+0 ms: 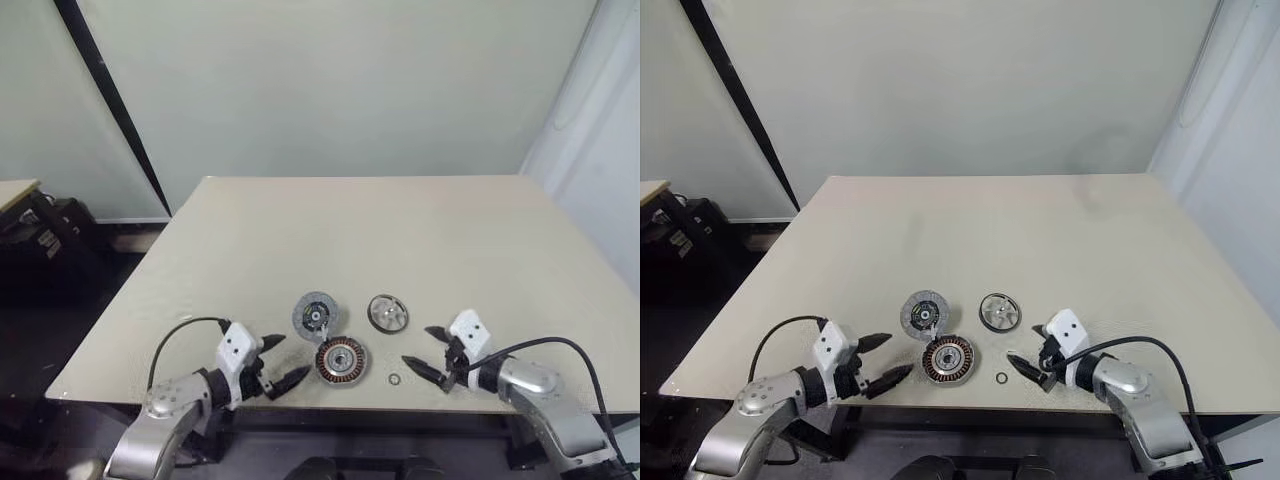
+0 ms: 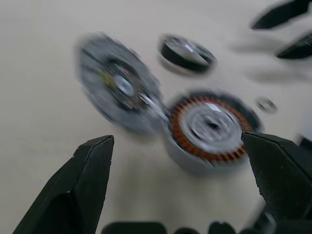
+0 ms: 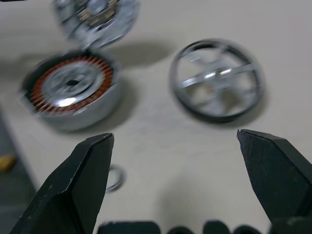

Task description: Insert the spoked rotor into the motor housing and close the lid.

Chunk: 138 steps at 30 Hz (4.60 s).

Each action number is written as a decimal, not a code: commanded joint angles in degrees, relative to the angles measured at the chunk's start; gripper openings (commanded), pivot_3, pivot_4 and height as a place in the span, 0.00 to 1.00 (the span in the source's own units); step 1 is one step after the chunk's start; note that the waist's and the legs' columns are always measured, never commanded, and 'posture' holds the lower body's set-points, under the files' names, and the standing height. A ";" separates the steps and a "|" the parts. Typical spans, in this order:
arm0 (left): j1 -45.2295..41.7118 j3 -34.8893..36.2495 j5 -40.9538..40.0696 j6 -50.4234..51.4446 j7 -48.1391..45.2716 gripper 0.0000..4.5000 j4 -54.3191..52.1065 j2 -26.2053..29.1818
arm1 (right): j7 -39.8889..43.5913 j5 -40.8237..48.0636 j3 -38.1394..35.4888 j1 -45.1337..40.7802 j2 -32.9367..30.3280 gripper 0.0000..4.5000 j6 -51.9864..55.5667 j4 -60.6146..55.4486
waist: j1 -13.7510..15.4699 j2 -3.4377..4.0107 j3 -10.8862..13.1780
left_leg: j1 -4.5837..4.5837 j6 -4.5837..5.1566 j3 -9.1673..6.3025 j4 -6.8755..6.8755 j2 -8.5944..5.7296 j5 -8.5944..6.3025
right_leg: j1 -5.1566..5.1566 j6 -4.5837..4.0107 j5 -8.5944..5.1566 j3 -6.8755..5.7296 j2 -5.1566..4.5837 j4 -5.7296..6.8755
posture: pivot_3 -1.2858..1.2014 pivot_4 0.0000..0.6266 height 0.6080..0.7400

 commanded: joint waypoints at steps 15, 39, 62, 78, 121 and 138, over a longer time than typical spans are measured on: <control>-0.46 -4.35 0.94 -0.01 -4.55 0.99 -1.64 3.68 | 0.35 -8.74 10.14 -0.97 -1.24 0.98 -0.47 -1.00 | 0.03 -0.06 0.02 | 0.01 -0.02 0.04 0.04 0.05 -0.01 | -0.01 -0.07 -0.04 -0.02 0.00 0.00 | 0.52 0.00 1.00; -0.93 -4.42 1.60 -1.75 -4.94 1.00 -0.34 3.72 | -1.21 -10.11 9.62 -1.42 1.78 0.17 0.14 2.19 | 0.04 -0.08 0.02 | 0.04 -0.02 0.05 0.05 0.06 -0.01 | 0.01 -0.07 -0.04 -0.01 0.02 0.00 | 0.52 0.00 1.00; 1.75 1.74 -2.70 -1.74 -3.16 1.00 2.71 1.13 | -1.88 -8.65 15.48 -15.06 12.33 0.17 8.16 1.15 | 0.08 -0.10 0.01 | 0.06 -0.03 0.00 0.01 0.10 -0.04 | -0.15 0.04 0.03 -0.05 0.06 0.01 | 0.52 0.00 1.00; 2.48 1.18 -1.72 -3.23 -2.52 1.00 2.08 0.79 | -2.69 -10.84 18.62 -17.18 16.62 0.17 6.17 9.36 | 0.00 -0.09 0.00 | 0.09 -0.04 0.01 0.01 0.10 -0.04 | -0.16 -0.02 0.08 -0.05 0.11 0.01 | 0.52 0.00 1.00; 1.33 0.33 -0.99 -3.56 -2.27 1.00 1.66 1.21 | -1.40 -8.37 16.08 -16.69 18.76 0.82 9.29 6.38 | 0.00 -0.09 0.00 | 0.11 -0.06 0.00 0.00 0.13 -0.05 | -0.17 -0.04 0.09 -0.04 0.15 0.02 | 0.52 0.00 1.00; 0.92 1.03 -1.55 -3.12 -1.90 1.00 1.36 1.16 | -3.94 -14.13 20.52 -15.93 17.19 0.00 5.47 13.37 | -0.03 -0.08 -0.02 | 0.16 -0.09 0.01 -0.02 0.16 -0.07 | -0.15 -0.05 0.10 -0.05 0.16 0.02 | 0.52 0.00 1.00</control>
